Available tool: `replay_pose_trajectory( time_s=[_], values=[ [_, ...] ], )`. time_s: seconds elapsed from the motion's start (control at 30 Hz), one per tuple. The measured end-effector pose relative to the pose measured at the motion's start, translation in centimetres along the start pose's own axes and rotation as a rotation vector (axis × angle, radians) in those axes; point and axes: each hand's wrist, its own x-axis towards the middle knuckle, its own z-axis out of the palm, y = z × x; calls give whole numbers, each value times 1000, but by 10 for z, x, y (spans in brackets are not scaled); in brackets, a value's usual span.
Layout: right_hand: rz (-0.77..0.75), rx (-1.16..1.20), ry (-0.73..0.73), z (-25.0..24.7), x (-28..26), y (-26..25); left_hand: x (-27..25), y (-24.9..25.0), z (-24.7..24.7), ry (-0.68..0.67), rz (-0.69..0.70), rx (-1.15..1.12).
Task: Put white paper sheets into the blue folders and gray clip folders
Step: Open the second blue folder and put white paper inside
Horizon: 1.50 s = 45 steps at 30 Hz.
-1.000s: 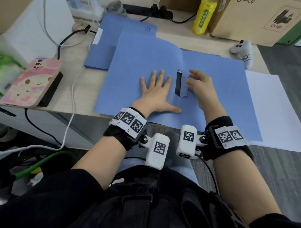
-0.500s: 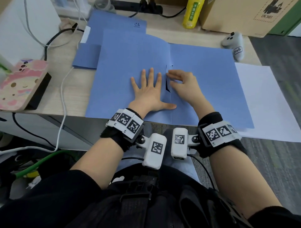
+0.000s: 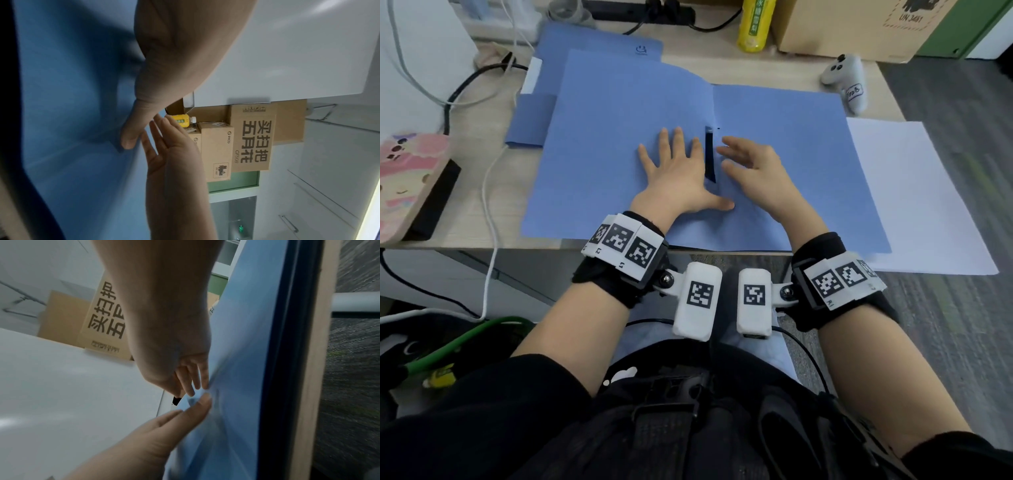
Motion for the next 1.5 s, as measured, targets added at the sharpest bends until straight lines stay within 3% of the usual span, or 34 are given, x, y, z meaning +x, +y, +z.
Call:
replay_pose_trajectory(
  time_s=[0.2,0.33,0.47,0.57,0.77,0.87,1.0,1.23,1.5],
  values=[
    [43,193,443,-37,-19,21,7,44,-8,81,81,34],
    [72,132,700,-72,-35,39,14,77,0,85,142,35],
    [122,-38,836,-108,-49,63,18,112,16,25,253,-33],
    [201,-258,844,-134,-61,84,22,141,29,-35,349,-76],
    [340,-568,707,-171,-79,113,30,185,50,-79,525,-131],
    [483,-687,620,-184,-81,121,36,201,58,-77,586,-182],
    [597,-663,541,-195,-80,132,43,218,67,-61,627,-219],
    [582,-437,625,-200,-81,134,47,225,80,-22,558,-234],
    [533,-425,696,-201,-80,136,54,225,82,25,582,-256]
  ],
)
